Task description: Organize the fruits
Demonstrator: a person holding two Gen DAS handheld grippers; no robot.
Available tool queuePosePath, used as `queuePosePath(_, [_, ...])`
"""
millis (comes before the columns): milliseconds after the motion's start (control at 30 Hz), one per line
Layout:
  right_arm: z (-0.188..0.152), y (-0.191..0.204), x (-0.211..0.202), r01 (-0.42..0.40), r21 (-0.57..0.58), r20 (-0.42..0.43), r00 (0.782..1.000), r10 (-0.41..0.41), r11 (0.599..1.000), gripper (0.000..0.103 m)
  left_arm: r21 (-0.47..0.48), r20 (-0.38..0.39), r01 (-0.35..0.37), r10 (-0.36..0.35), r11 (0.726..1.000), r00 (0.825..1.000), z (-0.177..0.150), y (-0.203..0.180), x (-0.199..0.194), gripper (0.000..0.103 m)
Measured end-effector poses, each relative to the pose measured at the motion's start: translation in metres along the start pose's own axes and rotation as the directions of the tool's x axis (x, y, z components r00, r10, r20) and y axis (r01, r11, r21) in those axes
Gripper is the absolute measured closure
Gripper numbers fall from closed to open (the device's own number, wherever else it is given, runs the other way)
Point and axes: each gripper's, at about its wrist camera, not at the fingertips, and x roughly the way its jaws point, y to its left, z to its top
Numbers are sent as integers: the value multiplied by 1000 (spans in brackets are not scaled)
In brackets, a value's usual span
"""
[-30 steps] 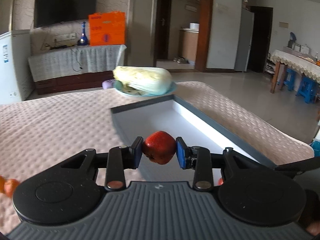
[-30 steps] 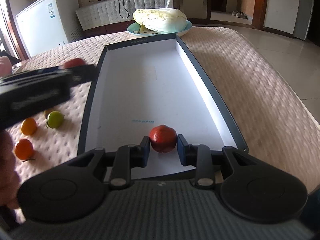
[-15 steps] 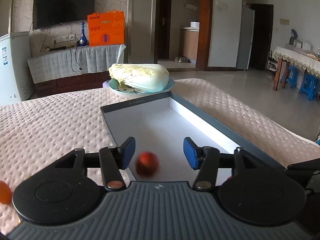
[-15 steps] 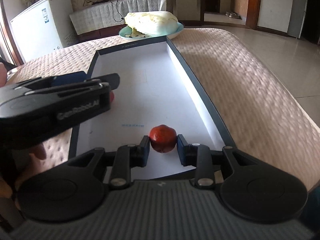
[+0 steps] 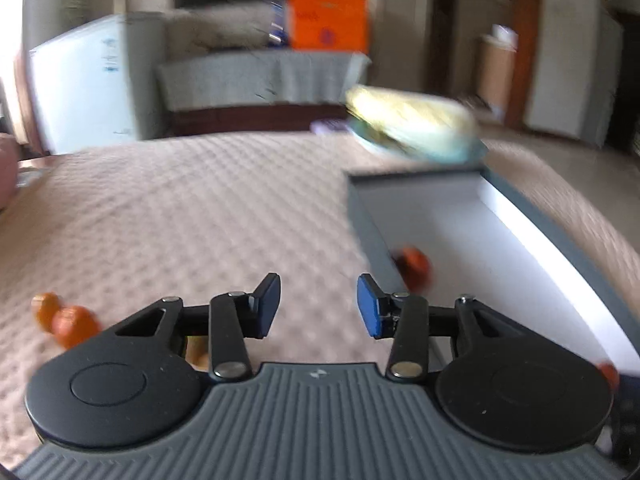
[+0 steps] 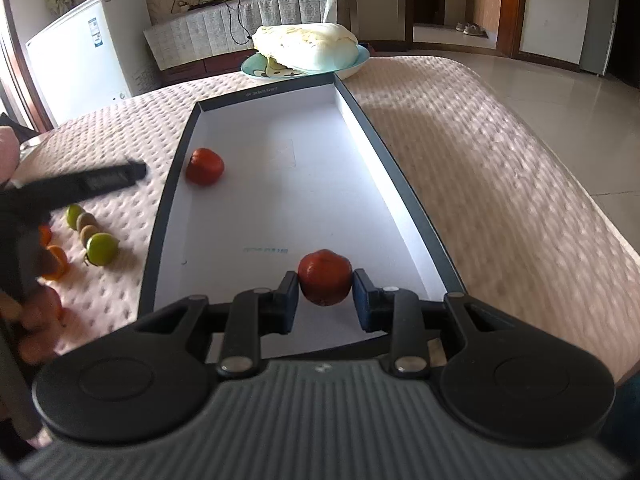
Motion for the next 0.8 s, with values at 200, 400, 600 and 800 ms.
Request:
queuePosePath(200, [-1, 1, -1, 33, -14, 6, 999, -33, 999, 71, 57, 1, 83, -84, 995, 996, -4, -30, 13, 93])
queuePosePath(400, [-1, 5, -5, 69, -24, 39, 997, -68, 997, 69, 66, -14, 198, -198, 978, 980, -6, -40, 21, 91])
queuePosePath(600, [3, 13, -7, 64, -19, 83, 995, -62, 998, 57, 99, 24, 211, -214, 973, 977, -9, -26, -4, 64])
queuePosePath(800, [6, 19, -15, 28, 13, 134, 991, -30, 1000, 57, 132, 93, 176, -189, 976, 978, -16, 5, -63, 38])
